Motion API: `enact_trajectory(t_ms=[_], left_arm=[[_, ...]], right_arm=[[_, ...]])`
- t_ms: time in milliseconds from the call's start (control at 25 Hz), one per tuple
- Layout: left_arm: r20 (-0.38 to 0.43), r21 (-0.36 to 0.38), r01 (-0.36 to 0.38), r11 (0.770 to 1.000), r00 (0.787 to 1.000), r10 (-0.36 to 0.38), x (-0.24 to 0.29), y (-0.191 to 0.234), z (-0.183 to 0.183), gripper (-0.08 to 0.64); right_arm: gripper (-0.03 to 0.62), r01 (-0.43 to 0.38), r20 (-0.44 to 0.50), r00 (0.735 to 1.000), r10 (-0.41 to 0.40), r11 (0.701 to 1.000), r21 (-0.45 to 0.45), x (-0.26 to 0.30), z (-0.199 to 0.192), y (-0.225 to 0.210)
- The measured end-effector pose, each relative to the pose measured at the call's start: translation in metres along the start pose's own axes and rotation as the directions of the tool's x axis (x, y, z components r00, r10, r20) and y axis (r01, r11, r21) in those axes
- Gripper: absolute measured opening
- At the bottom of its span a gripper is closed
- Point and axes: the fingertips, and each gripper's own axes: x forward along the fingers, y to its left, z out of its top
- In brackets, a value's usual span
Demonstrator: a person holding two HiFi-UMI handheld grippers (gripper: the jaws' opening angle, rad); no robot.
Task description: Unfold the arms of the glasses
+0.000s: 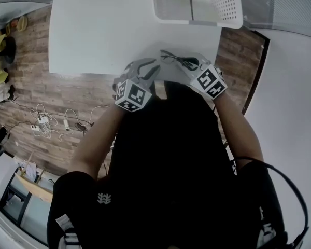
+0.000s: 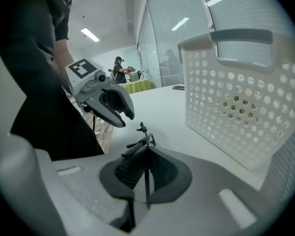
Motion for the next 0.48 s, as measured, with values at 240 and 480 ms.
enact_trajectory(t_ms=[240,480], left_arm=[[-0.021,0.053,0.071,0.996,0.997,-0.07,0.016,-0.018,0.005,0.101],[-0.01,0.119,0.082,0.99,0.997,-0.082,0.02,-0.023,0.02,0.101]], right_arm=[[0.014,-0.009,-0.008,1.0,0.009,1.0,-0.02,0.001,0.001,0.003],[0.014,0.009,-0.017,1.0,-0.009,0.999,-0.038,0.002,-0.001,0.001]])
